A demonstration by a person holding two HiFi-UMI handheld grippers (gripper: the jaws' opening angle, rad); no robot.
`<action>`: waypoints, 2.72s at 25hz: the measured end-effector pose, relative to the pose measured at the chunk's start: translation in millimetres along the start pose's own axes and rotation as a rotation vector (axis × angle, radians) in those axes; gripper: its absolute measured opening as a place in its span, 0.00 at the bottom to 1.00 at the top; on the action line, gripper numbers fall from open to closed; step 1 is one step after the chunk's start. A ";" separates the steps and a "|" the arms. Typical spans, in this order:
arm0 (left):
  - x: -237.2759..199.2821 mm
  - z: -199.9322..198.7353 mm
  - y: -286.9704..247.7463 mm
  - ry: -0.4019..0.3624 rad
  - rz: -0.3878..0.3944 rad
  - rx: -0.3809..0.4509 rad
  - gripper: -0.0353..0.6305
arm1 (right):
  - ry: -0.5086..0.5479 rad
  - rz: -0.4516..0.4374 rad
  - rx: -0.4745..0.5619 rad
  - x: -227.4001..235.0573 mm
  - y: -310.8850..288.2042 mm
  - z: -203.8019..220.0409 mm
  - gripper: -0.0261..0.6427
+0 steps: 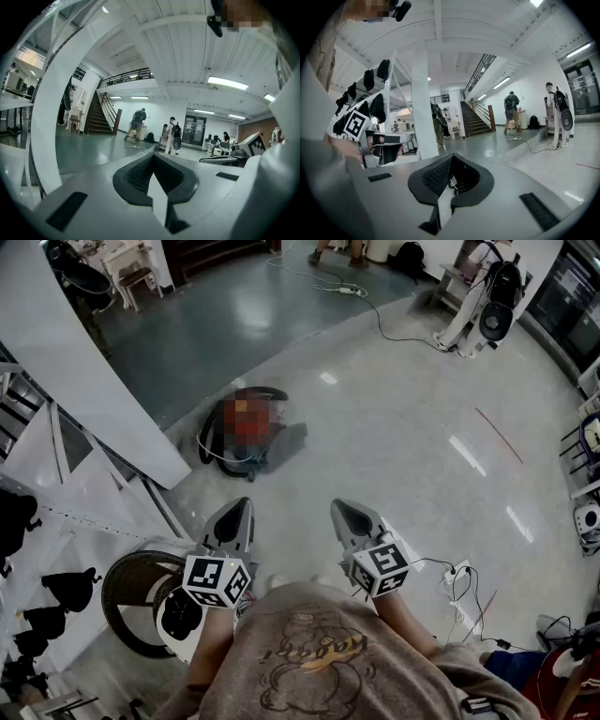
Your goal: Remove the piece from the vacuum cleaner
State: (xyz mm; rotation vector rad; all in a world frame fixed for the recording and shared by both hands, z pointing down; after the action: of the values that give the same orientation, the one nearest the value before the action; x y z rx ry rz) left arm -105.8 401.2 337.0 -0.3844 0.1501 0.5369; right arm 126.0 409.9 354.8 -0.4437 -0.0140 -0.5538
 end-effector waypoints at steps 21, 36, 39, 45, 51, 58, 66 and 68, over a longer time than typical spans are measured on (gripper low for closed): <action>-27.6 10.4 -14.7 -0.100 0.102 -0.040 0.06 | -0.055 0.137 0.023 -6.6 -15.2 14.5 0.04; -67.0 -3.8 -92.2 -0.037 0.119 -0.071 0.06 | -0.102 0.113 0.016 40.9 -85.9 -0.4 0.04; -76.9 -14.4 -120.8 -0.029 0.102 -0.080 0.06 | -0.107 0.093 0.011 65.1 -110.7 -13.8 0.04; -98.7 -50.3 -177.9 0.000 0.042 -0.087 0.06 | -0.085 0.021 -0.009 115.3 -168.0 -57.6 0.04; -118.0 -86.2 -232.7 0.025 -0.029 -0.065 0.06 | -0.047 -0.053 -0.021 166.7 -219.5 -99.9 0.04; -133.1 -109.5 -284.3 0.061 -0.114 -0.046 0.06 | -0.007 -0.125 -0.039 211.5 -264.8 -133.7 0.04; -148.9 -128.1 -307.7 0.066 -0.145 -0.032 0.06 | 0.009 -0.179 -0.048 225.7 -300.6 -150.5 0.04; -157.4 -128.8 -310.3 0.065 -0.145 -0.041 0.06 | 0.008 -0.182 -0.054 223.7 -309.3 -151.9 0.04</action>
State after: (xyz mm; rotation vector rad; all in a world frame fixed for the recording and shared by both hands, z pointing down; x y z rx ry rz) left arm -81.9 31.4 354.6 -0.4493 0.1725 0.3854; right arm 142.6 -0.3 371.3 -0.4954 -0.0322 -0.7360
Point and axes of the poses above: the fingertips, and each gripper's own axes: y backward along the fingers, x to its right, z out of its underside, the point moved 6 cm from there along y, backward along the fingers, and after that the axes turned 11 degrees about -x, right-handed, at the moved point
